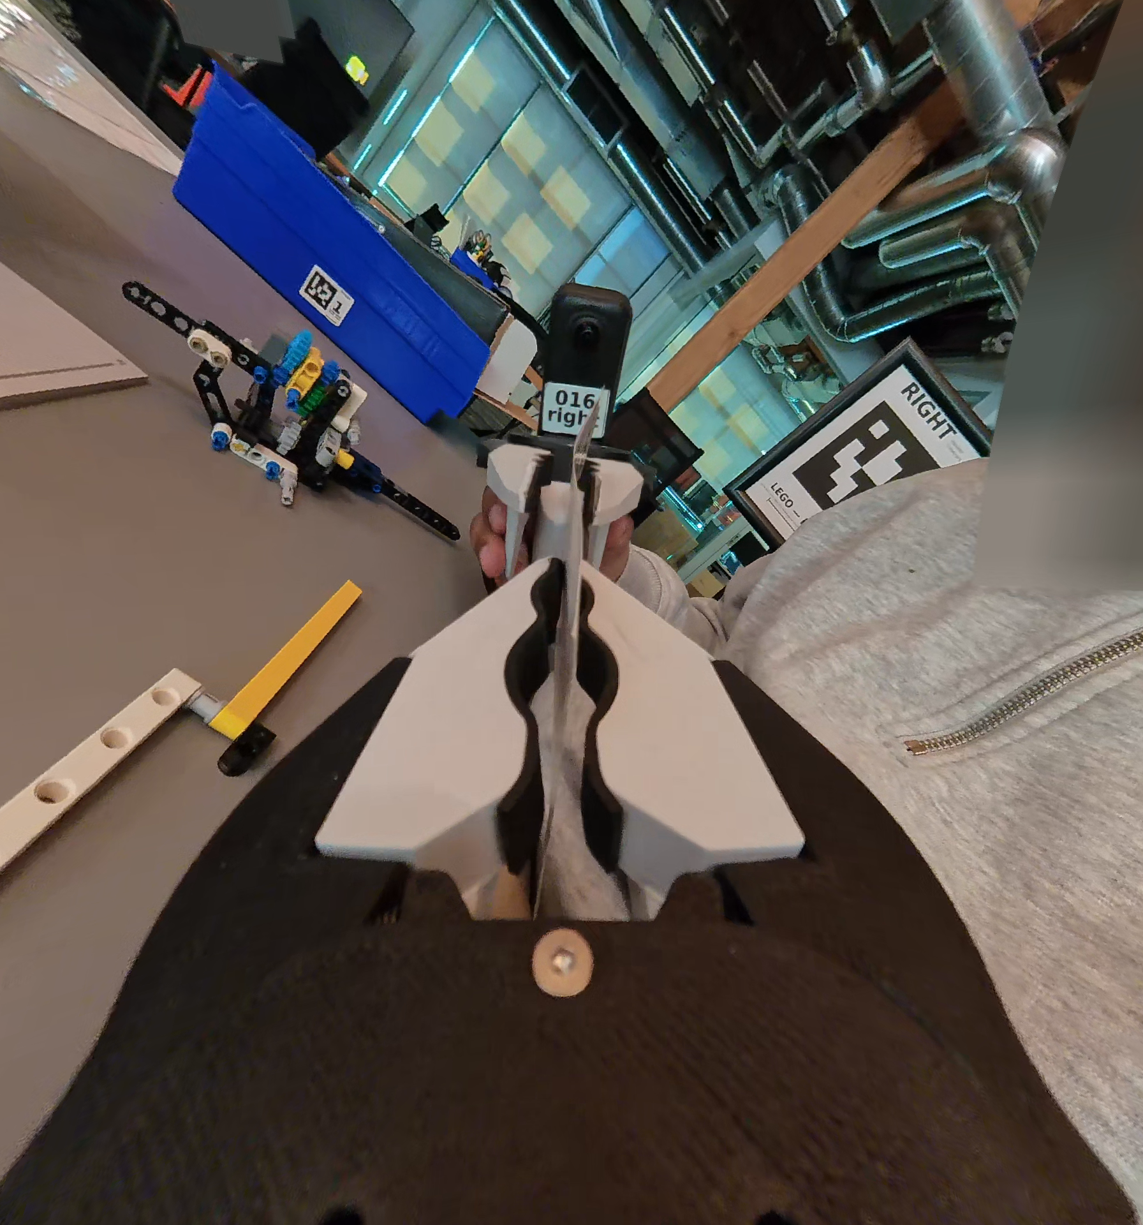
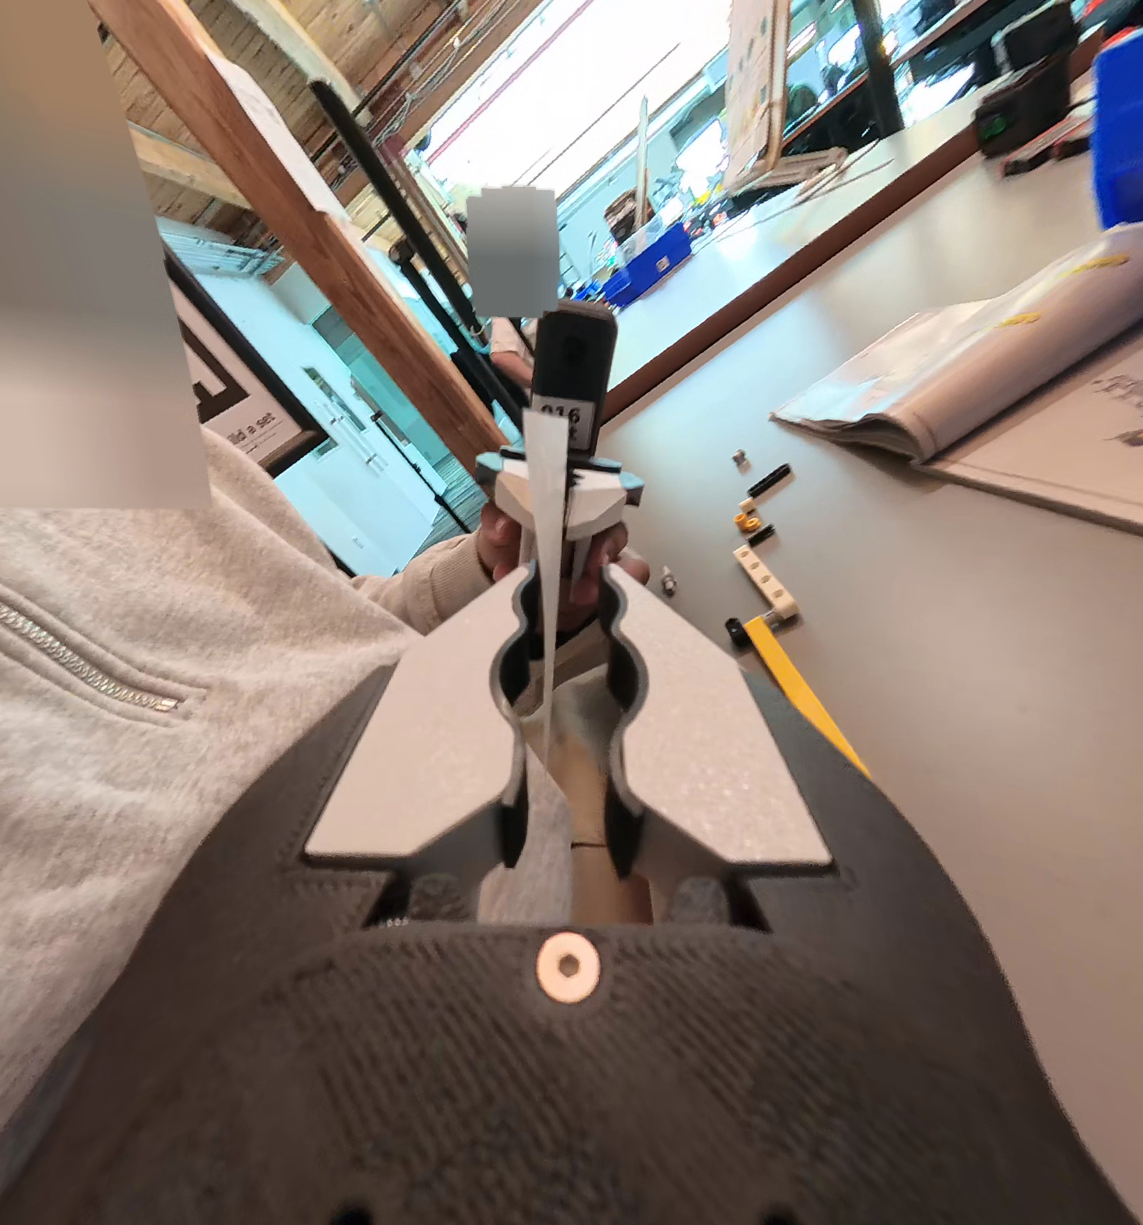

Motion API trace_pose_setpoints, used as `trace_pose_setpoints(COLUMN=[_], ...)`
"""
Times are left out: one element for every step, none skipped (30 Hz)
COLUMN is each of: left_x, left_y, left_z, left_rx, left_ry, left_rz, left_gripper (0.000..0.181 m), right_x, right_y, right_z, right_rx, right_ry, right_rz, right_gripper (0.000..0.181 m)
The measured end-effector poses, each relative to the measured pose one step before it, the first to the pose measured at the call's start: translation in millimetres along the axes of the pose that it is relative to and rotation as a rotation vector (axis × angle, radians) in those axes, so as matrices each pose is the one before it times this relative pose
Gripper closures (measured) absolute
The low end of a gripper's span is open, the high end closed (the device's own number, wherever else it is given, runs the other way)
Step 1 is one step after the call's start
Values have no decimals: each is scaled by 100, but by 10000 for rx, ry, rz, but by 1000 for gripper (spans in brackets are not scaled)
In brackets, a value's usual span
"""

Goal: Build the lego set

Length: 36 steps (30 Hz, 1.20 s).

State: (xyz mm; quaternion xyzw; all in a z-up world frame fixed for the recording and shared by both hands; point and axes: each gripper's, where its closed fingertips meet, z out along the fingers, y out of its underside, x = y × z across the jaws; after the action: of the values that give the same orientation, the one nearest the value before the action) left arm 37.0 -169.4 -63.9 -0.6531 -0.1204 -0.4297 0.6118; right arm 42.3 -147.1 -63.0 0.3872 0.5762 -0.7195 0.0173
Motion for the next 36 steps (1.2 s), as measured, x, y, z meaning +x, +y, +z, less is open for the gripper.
trace_pose_setpoints(left_x=[-65,-84,-58,11,74,93,61,-35,-76,-61,2,51,34,21,51,18,9,42,18,15,25,31,-24,-77,-95,-51,3,38,57,80,141,95,29,67,120,66], left_y=[116,124,176,207,148,100,71,29,-22,-78,-132,-142,-141,-93,33,61,42,62,81,125,151,139,81,-11,-54,-19,-17,-35,-21,-23,-28,-43,-74,-100,-107,-93], left_z=[50,51,78,88,100,78,62,11,-15,-66,-78,-93,-76,-57,10,21,29,31,48,62,78,95,48,-9,-33,-42,-25,-5,-9,7,-7,-24,-63,-66,-66,-42], left_rx=[-66,-66,-89,-116,-86,-48,-34,-15,14,44,72,86,86,55,-20,-34,-25,-32,-48,-74,-85,-77,-44,12,25,5,-5,8,10,7,7,20,45,51,50,53], left_ry=[-18,-35,-22,17,41,51,28,-20,-38,-15,27,65,56,44,42,8,-1,21,19,14,14,6,-28,-51,-51,-26,6,11,26,43,83,69,40,75,99,59], left_rz=[-52,-28,-18,-12,5,14,6,-1,-8,-29,-50,-63,-75,-60,-25,17,23,-7,-27,-11,4,17,27,18,0,-6,-2,-3,2,-6,-17,-30,-34,-57,-72,-57], left_gripper=[181,181,181,181,181,181,181,181,181,181,181,181,181,181,181,181,181,181,181,181,181,181,181,181,181,181,181,181,181,181,181,181,181,181,181,181], right_x=[92,61,83,62,20,-33,-12,38,-25,-208,-181,-109,-24,11,55,32,-20,25,18,6,-60,-33,-37,-42,-80,-116,-126,-27,-36,-78,-29,-5,-20,64,25,-68], right_y=[-196,-140,-55,32,127,158,159,94,33,-4,-31,-52,-80,-71,-76,-62,-23,-2,-4,-14,-3,-2,31,42,22,-25,10,18,-2,-29,-39,-46,-51,-161,-173,-53], right_z=[-97,-88,-13,-16,40,76,84,60,33,51,4,-40,-52,-79,-61,-68,-19,1,-14,-4,-3,29,43,51,32,8,32,43,44,28,7,-8,-17,-46,-100,-89], right_rx=[105,83,29,-26,-72,-89,-85,-52,-11,15,23,24,41,51,46,47,12,13,13,10,7,4,-3,-17,-13,3,-28,-19,12,37,48,47,45,108,112,13], right_ry=[87,70,46,29,15,7,30,80,46,-68,-110,-91,-54,-27,-21,-29,-39,0,18,-13,-43,-50,-47,-43,-60,-69,-78,-36,-56,-86,-81,-61,-53,28,24,-45], right_rz=[-22,-11,-2,3,-18,-47,-70,-87,-89,-57,11,61,74,75,72,52,37,30,28,39,56,65,58,45,16,21,41,63,80,105,120,112,68,18,-26,-29], right_gripper=[165,164,163,162,162,162,163,167,172,179,181,181,181,181,181,181,181,181,181,181,181,181,181,181,181,181,181,181,181,181,181,181,181,181,178,178])
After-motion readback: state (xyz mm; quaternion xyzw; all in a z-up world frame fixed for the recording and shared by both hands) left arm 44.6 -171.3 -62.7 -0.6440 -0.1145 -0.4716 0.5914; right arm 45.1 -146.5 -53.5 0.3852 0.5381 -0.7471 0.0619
